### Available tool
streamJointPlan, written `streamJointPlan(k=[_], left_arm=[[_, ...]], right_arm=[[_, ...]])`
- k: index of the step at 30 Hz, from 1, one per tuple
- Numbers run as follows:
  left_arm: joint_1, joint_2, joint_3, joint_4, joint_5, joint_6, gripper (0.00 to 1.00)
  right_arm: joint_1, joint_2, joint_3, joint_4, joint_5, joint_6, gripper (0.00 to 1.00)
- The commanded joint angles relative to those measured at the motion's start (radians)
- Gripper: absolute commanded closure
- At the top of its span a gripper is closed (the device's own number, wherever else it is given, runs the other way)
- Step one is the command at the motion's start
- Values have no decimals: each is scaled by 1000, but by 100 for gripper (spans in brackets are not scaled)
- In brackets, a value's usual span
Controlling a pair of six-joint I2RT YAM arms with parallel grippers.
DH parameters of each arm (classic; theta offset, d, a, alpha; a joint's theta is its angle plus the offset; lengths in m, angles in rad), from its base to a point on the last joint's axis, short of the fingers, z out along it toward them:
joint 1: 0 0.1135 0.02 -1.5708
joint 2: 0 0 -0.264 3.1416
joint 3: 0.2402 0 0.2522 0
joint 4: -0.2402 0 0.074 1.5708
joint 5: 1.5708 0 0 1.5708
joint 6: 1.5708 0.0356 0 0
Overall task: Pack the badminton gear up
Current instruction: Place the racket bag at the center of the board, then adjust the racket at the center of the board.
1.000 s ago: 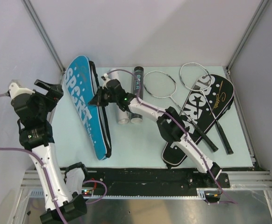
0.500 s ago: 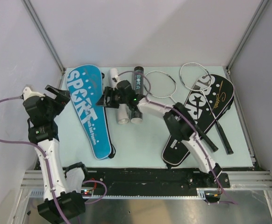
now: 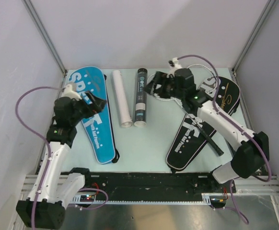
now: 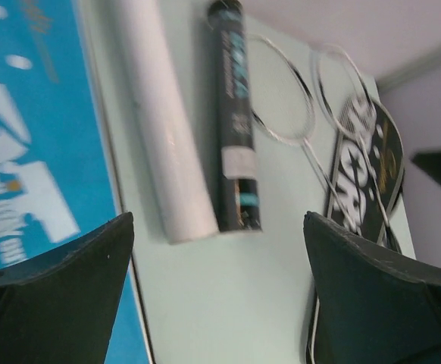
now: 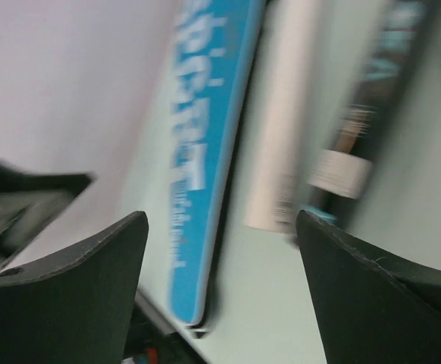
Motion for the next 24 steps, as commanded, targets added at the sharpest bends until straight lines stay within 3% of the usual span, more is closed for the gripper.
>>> streamJointPlan(k=[1,7,9,17,24], left_arm=[[-158,8,-18,42,16,100,6],[-290,-1,-53,43,23,104,5],[-317,-10,-78,51,20,86,4],[-410,25,-97,64,-22,72,6],[-415,65,-79,61,-38,87,7]], right_arm=[[-103,-33,-58,-305,193,-250,16],[-242,-20,-60,-510,478,-503,17],[-314,-12,-66,-548,504,-562,18],[-543,56,-82,-589,170,-646,22],[-546,178,-112,-585,104,-632,19]])
